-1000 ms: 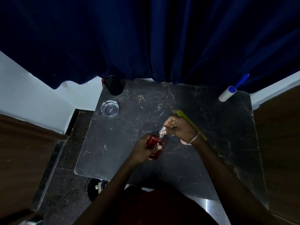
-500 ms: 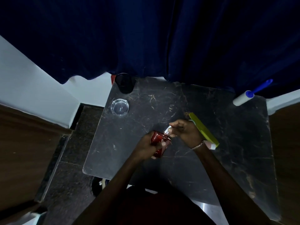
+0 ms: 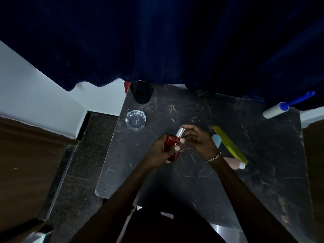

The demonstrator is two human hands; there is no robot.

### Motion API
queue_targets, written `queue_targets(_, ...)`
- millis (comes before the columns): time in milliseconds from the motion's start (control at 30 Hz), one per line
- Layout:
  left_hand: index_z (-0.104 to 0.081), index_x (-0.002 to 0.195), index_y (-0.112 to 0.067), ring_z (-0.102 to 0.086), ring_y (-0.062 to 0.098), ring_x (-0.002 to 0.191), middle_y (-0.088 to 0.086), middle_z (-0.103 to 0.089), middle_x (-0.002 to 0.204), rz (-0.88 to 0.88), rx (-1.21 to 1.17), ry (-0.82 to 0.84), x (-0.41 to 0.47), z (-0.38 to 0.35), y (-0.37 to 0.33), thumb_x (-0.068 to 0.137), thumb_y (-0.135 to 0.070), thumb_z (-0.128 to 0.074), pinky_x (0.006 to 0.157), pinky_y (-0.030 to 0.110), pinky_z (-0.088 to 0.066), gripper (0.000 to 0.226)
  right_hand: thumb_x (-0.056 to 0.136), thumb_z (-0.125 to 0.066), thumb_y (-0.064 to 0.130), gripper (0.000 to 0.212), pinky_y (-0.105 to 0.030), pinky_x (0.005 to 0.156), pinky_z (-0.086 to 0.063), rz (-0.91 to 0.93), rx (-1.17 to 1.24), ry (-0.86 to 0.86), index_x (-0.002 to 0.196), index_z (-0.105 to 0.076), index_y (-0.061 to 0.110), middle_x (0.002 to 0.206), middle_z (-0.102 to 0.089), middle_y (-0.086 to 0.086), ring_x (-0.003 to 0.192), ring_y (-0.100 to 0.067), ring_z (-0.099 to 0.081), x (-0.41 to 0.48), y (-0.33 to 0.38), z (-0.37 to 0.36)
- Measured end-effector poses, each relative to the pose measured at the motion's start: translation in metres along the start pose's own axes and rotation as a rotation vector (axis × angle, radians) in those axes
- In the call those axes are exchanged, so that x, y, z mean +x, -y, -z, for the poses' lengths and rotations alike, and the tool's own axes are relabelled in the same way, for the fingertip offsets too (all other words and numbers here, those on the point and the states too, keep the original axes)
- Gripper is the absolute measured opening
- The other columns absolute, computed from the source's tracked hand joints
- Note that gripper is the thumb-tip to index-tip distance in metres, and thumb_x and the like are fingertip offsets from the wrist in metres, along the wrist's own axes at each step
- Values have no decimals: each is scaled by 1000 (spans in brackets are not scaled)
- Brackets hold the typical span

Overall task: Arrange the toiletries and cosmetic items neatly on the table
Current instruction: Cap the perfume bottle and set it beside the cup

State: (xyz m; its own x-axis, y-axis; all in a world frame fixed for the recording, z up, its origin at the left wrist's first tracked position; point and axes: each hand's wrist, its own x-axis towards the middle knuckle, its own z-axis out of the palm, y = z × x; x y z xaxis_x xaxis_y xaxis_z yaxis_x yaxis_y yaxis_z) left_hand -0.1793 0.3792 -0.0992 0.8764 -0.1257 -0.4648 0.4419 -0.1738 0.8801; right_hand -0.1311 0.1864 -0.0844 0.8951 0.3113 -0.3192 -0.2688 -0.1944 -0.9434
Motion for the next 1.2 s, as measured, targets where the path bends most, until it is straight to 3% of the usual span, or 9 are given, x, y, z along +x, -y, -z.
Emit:
queue_targets(133, -58, 123, -22, -69, 12, 98, -1, -70, 109, -107, 52, -41, 18, 19, 3, 91, -36, -69, 82, 28, -58, 37, 84, -73, 13, 45, -29, 74, -59, -74, -11, 27, 126, -57, 9, 110, -71, -8, 99, -24, -70, 20, -7, -19)
queue_targets(300, -60, 123, -23, -68, 11, 101, 2, -70, 114, -138, 135, -74, 49, 41, 5, 89, -46, -65, 89, 29, -56, 41, 83, -75, 15, 40, -27, 70, -58, -126, -104, 52, 120, -58, 13, 106, -70, -2, 93, -16, -70, 57, -4, -27)
queue_targets(433, -66, 107, -23, -67, -4, 83, -9, -72, 94, -121, 102, -191, 93, 57, 0, 90, -14, -75, 81, 26, -57, 21, 75, -75, 28, 41, -12, 80, -48, -14, -323, -14, 110, -60, 14, 100, -68, 7, 86, 6, -63, 104, 8, -26)
queue_targets(533, -69, 115, -11, -71, 9, 98, -1, -76, 107, -141, 114, -286, 132, 68, -2, 89, -12, -76, 95, 37, -57, 27, 82, -71, 4, 39, -4, 79, -44, 48, -365, -77, 119, -57, 3, 108, -67, -6, 90, -1, -61, 146, 5, -20)
queue_targets(600, -66, 126, -15, -71, 12, 109, -2, -75, 117, -170, 143, -303, 154, 72, -1, 89, -18, -72, 101, 41, -56, 38, 86, -68, 6, 40, -1, 78, -43, 91, -409, -102, 123, -56, 4, 107, -65, 1, 90, -4, -61, 173, 0, -18)
queue_targets(733, -58, 138, -16, -66, 16, 116, 1, -72, 125, -187, 183, -311, 180, 75, 0, 91, -10, -62, 103, 37, -53, 48, 88, -67, 8, 36, 4, 71, -39, 130, -460, -158, 122, -55, 7, 98, -60, 10, 84, 13, -54, 209, -12, -21)
queue_targets(867, -48, 146, -15, -62, 11, 115, -4, -67, 123, -185, 161, -302, 188, 77, 2, 85, 0, -57, 94, 17, -47, 63, 88, -66, 10, 36, -2, 78, -43, 159, -537, -165, 122, -57, 12, 100, -63, 7, 88, -3, -60, 224, -12, -31)
queue_targets(1000, -42, 151, -19, -60, 15, 120, -2, -64, 123, -124, 171, -246, 189, 79, 7, 88, 4, -58, 101, 32, -48, 68, 88, -66, 9, 35, 4, 76, -37, 145, -576, -144, 121, -56, 13, 103, -62, 8, 98, -5, -58, 229, -15, -33)
queue_targets(1200, -31, 157, -25, -50, 8, 130, -12, -54, 137, -112, 119, -166, 194, 82, 14, 82, -7, -57, 116, 41, -42, 82, 89, -64, 20, 32, -41, 94, -51, 118, -578, -165, 117, -52, 28, 106, -66, 6, 103, -20, -64, 232, -26, -32)
